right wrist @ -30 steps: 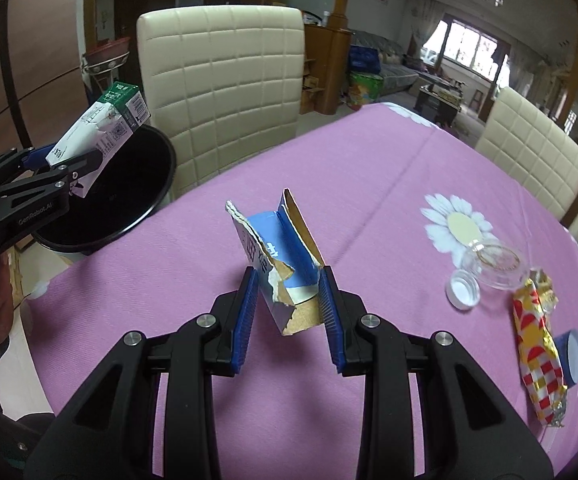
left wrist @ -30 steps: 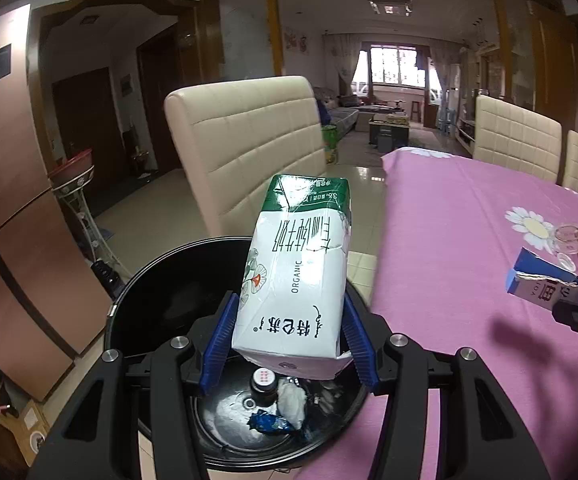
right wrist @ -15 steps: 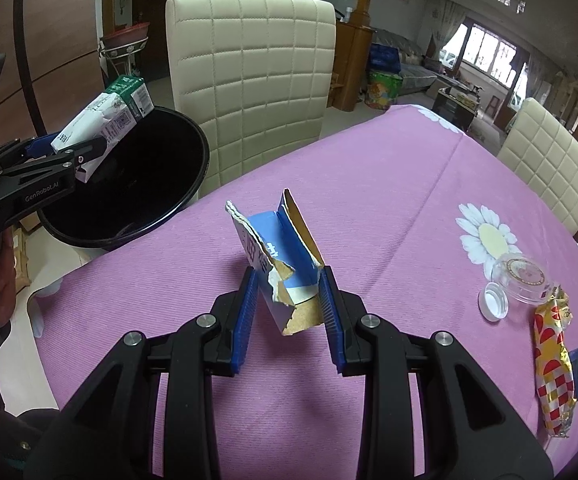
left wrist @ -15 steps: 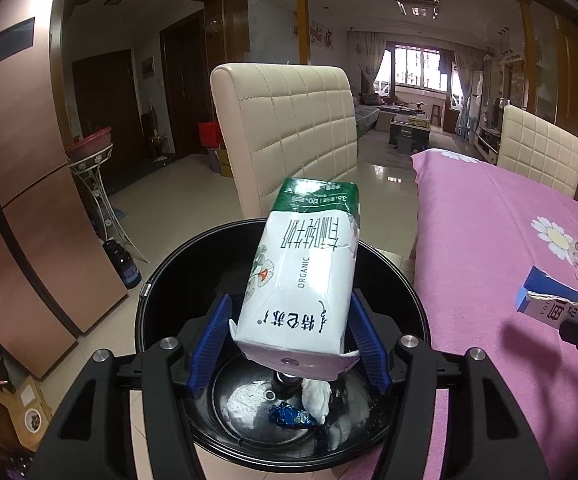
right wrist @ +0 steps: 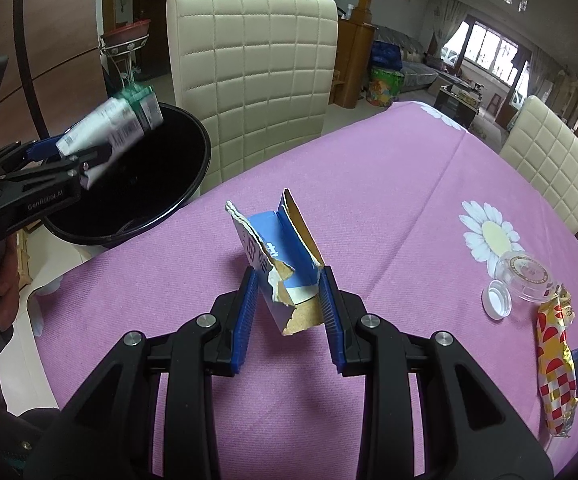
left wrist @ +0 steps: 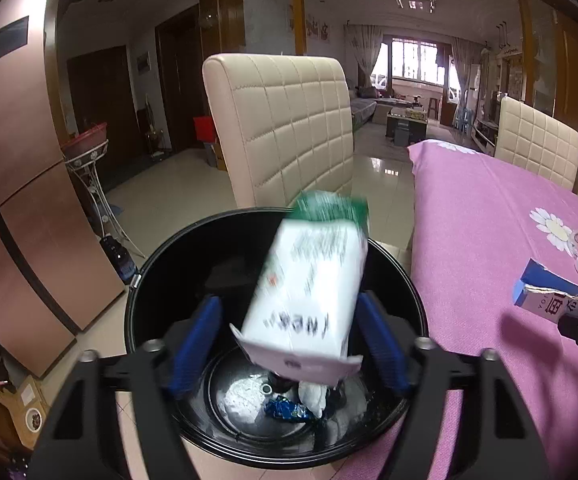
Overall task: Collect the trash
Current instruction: 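Open the left tool to drop the milk carton into the black bin, then move the torn box over the bin and open the right tool, then move both open tools back over the table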
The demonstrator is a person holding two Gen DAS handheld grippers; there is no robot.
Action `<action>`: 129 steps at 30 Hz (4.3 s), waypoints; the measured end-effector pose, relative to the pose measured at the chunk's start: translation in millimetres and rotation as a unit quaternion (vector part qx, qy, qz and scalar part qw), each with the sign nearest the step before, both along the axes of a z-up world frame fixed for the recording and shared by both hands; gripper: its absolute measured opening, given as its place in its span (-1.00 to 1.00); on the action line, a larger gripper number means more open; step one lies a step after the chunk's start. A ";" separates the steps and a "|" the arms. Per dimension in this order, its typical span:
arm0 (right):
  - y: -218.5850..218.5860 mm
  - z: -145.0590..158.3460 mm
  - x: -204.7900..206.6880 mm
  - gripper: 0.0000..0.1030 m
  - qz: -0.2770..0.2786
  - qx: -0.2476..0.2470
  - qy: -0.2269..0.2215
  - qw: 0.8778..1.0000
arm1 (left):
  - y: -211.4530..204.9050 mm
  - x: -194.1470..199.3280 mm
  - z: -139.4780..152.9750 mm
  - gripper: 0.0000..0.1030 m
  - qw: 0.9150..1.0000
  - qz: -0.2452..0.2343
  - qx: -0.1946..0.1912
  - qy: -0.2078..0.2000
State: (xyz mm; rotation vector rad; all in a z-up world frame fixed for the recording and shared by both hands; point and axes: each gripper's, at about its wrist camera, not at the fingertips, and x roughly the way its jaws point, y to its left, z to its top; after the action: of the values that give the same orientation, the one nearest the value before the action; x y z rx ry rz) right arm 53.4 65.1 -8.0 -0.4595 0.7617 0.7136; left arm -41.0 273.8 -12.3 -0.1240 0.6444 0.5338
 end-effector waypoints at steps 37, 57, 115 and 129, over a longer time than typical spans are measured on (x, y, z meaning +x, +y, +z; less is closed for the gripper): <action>116.9 4.0 -22.1 -0.36 0.111 0.007 -0.007 0.994 | 36.6 -38.3 6.0 0.60 0.998 0.062 0.009 -0.019; 113.2 10.8 -14.1 0.57 0.084 0.021 -0.029 0.996 | 37.9 -39.4 8.3 0.60 0.998 0.054 0.001 -0.021; -261.9 -13.6 97.6 -0.69 -0.311 0.048 0.014 0.949 | -297.3 217.0 -16.2 0.60 0.938 -0.336 -0.011 0.084; -261.3 -16.5 105.3 -0.69 -0.310 0.056 0.028 0.949 | -299.6 245.1 -32.7 0.21 0.932 -0.339 -0.034 0.125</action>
State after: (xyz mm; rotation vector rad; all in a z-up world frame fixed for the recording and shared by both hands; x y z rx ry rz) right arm 158.7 -196.2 -24.4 -0.0779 0.8551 0.1776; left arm 204.1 -25.8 -45.0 0.1063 0.8993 -0.1456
